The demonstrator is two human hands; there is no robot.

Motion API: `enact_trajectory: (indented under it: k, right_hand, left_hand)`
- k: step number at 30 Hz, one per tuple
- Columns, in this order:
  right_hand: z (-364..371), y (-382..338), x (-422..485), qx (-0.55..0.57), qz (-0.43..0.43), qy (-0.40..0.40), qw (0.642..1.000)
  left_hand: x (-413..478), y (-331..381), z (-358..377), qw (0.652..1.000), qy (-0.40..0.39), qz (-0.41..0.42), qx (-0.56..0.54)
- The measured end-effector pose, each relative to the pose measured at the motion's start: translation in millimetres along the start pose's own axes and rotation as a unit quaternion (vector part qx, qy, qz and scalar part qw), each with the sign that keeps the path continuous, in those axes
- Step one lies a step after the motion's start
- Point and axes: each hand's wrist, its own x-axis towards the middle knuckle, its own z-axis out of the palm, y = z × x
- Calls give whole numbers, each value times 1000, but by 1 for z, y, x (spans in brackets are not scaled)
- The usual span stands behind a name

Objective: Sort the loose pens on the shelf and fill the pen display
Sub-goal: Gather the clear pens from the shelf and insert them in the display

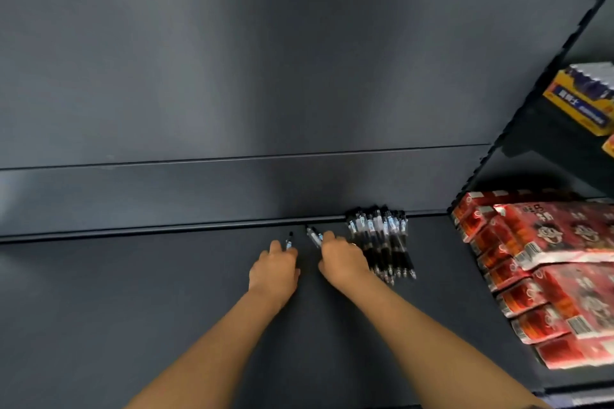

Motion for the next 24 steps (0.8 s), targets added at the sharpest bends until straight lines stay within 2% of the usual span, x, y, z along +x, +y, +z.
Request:
enact_trajectory:
  k: [4,6,7,9,11,13,16,20,24]
  right_hand:
    - [-7,-4,6,125,17,-32,992]
    - [-8,-8,5,228,27,-42,972]
    - [-9,-13,3,275,27,-44,960]
    - [-12,-25,0,340,9,-42,940]
    - [-18,-47,-6,390,-24,-44,919]
    - [-22,-77,-13,442,-63,-52,894]
    - [-24,-127,-27,491,-123,-57,860]
    - [-18,-206,-54,502,-188,-65,842]
    - [0,-292,-87,473,-219,-56,852]
  left_hand:
    - [-4,-4,0,998,29,-28,-40]
    - [-5,-9,-1,986,40,-48,-157]
    - [-5,-13,-3,968,55,-63,-236]
    - [-5,-20,-12,915,90,-106,-379]
    - [-11,-29,-28,832,106,-148,-523]
    - [-24,-43,-45,740,103,-133,-652]
    - [-47,-75,-65,656,105,-94,-742]
    - [-86,-141,-83,581,162,-123,-788]
    - [-139,-218,-94,556,196,-124,-798]
